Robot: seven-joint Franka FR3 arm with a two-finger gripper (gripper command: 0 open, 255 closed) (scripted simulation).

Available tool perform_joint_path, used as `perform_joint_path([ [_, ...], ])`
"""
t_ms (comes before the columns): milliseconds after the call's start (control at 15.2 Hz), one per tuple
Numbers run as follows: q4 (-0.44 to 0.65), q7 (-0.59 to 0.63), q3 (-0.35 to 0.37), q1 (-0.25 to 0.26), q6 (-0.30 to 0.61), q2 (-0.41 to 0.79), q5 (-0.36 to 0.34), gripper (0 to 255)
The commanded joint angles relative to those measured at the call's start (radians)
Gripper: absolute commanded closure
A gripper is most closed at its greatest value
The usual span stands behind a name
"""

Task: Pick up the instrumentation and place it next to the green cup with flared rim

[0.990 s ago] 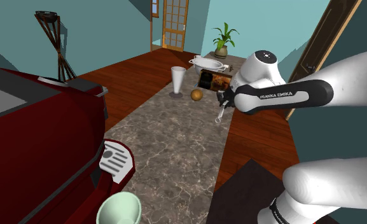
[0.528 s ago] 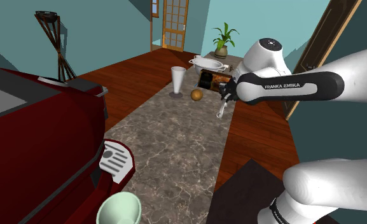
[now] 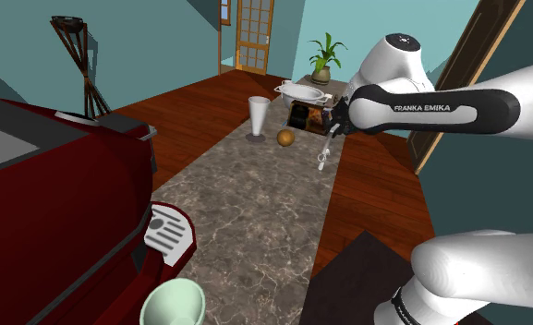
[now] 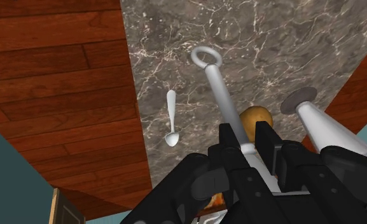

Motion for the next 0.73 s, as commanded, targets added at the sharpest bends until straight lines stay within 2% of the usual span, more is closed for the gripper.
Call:
perform_joint_path([
  [0, 0.027, -0.002, -0.001, 0.001, -0.029, -0.001, 0.001, 255],
  [660, 0.155, -0.023, -0.019, 0.001, -0.164, -0.009, 0.002, 255],
])
